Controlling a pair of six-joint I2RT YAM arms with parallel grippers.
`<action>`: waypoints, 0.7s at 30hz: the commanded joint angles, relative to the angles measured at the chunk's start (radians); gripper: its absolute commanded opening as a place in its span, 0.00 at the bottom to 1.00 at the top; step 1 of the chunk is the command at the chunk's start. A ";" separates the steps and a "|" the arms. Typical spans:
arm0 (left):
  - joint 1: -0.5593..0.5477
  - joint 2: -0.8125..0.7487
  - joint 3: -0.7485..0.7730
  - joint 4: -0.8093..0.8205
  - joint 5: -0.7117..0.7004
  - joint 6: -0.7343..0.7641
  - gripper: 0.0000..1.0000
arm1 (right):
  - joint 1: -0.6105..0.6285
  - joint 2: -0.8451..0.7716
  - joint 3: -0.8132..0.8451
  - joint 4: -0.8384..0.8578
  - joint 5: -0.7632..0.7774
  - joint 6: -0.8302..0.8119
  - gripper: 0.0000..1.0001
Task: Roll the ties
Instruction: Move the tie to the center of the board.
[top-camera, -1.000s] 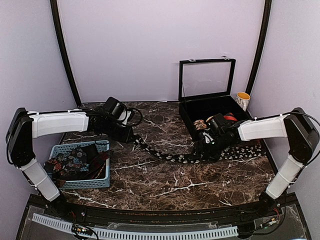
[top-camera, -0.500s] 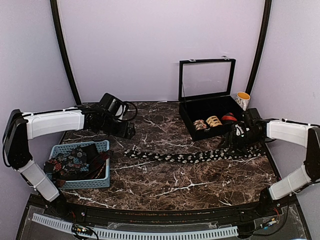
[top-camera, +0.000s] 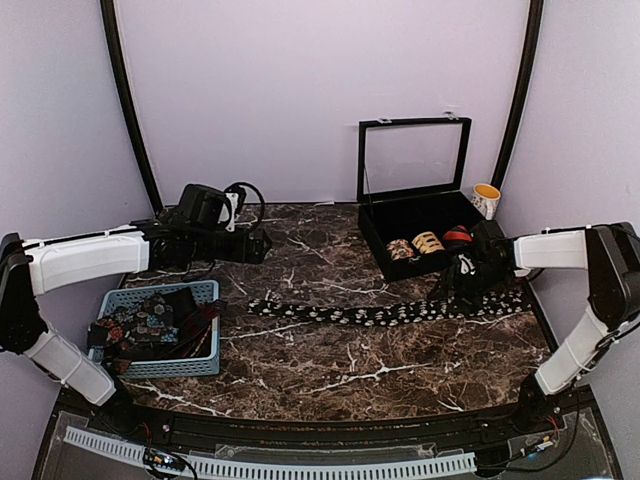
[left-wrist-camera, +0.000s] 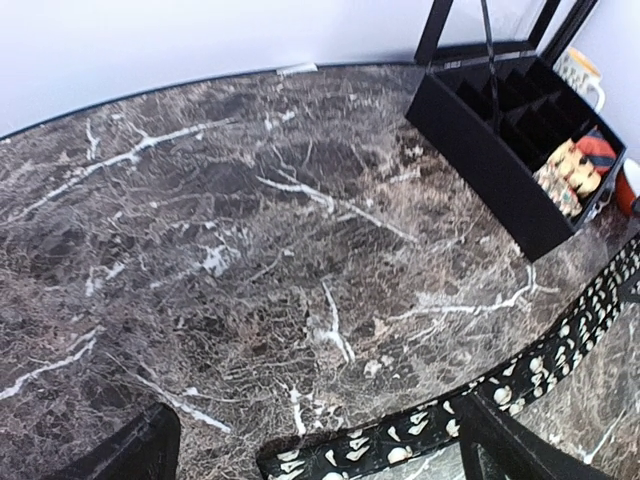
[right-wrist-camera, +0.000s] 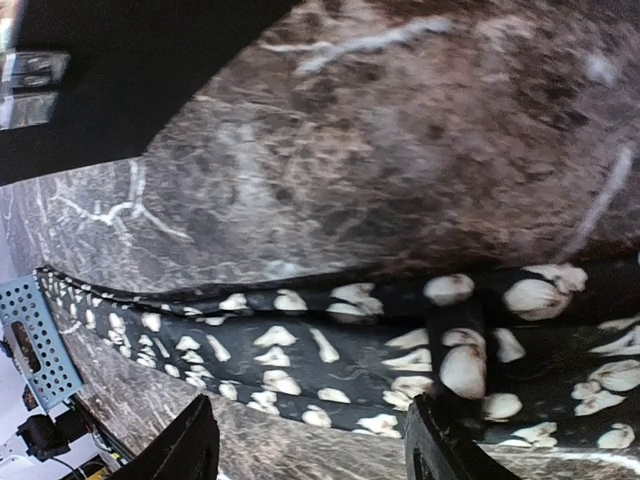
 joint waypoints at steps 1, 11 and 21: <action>0.002 -0.077 -0.039 0.107 -0.021 -0.017 0.99 | -0.045 -0.005 -0.065 -0.034 0.050 -0.029 0.64; 0.002 -0.092 -0.098 0.166 0.184 0.069 0.99 | -0.321 -0.148 -0.214 -0.138 0.073 -0.049 0.68; -0.019 0.017 -0.036 -0.025 0.235 0.064 0.99 | -0.320 -0.248 -0.068 -0.140 -0.034 -0.060 0.66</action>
